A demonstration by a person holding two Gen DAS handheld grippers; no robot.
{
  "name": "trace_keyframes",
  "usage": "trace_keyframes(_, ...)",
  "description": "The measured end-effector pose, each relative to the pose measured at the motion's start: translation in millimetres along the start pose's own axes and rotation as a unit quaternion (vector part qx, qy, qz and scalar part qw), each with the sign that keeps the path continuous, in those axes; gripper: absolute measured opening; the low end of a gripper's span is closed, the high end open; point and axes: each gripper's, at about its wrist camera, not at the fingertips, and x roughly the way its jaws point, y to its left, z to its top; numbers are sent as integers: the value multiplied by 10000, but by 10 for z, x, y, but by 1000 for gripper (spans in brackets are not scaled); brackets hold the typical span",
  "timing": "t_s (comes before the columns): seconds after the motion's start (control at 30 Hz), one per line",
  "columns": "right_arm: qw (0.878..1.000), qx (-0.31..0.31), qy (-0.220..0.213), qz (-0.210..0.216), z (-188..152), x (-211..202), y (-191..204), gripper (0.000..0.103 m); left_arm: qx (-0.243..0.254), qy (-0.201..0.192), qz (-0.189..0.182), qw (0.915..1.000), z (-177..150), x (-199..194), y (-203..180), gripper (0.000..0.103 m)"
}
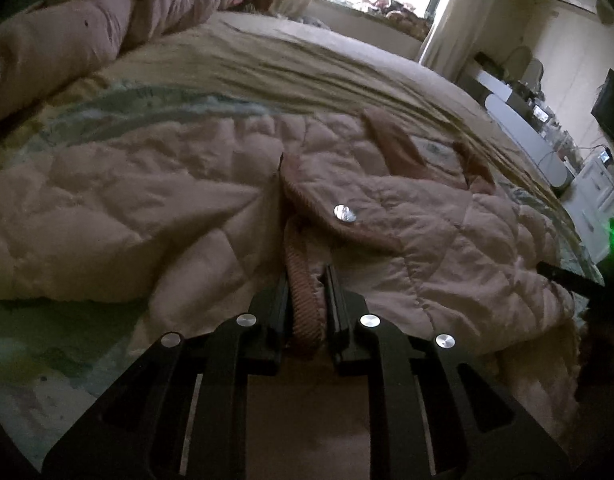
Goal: Fold large clothes
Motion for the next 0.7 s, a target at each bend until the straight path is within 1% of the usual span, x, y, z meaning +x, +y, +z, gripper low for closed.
trace_keyframes(0.13,10000,-2,-26,-42,-52,123,-12,59,-30,60,-23,10000,-26,48,9,11)
trace_keyframes(0.23,9999,-43,13,-125,-25,74,20,60,-60,64,43,10000,-37,22,14,17)
trace_keyframes(0.27,9999,-36,-3,-163,-7,8,58,60,-85,38,48,9999,-41,-28,16,21)
trace_keyframes(0.3,9999,-22,-85,-103,-2,-74,64,61,-95,9,50,9999,-49,-70,22,23)
trace_keyframes(0.33,9996,-44,-272,95,-18,-210,112,65,-85,-15,60,9999,-61,-114,28,29)
trace_keyframes(0.37,9989,-107,-417,191,-48,-317,166,74,-68,-57,92,9999,-75,-173,33,35)
trace_keyframes(0.4,9984,-157,-506,213,-79,-387,205,78,-71,-110,106,9999,-84,-232,47,37)
trace_keyframes(0.43,9976,-225,-600,274,-118,-478,270,78,-76,-148,113,9998,-81,-266,60,39)
trace_keyframes(0.5,9958,-381,-704,448,-173,-600,390,80,-50,-282,173,9994,-58,-386,67,48)
trace_keyframes(0.57,9946,-483,-766,516,-222,-689,504,83,-29,-422,199,9989,-26,-515,63,63)
trace_keyframes(0.6,9937,-521,-789,597,-242,-725,564,84,-29,-480,201,9986,-16,-562,58,68)
trace_keyframes(0.63,9923,-572,-842,712,-265,-778,642,85,-24,-573,233,9981,-12,-630,52,84)
trace_keyframes(0.67,9911,-613,-887,781,-284,-815,704,88,-26,-638,249,9976,-20,-676,53,92)
trace_keyframes(0.7,9894,-656,-934,896,-314,-853,781,91,-41,-674,230,9975,-27,-710,60,92)
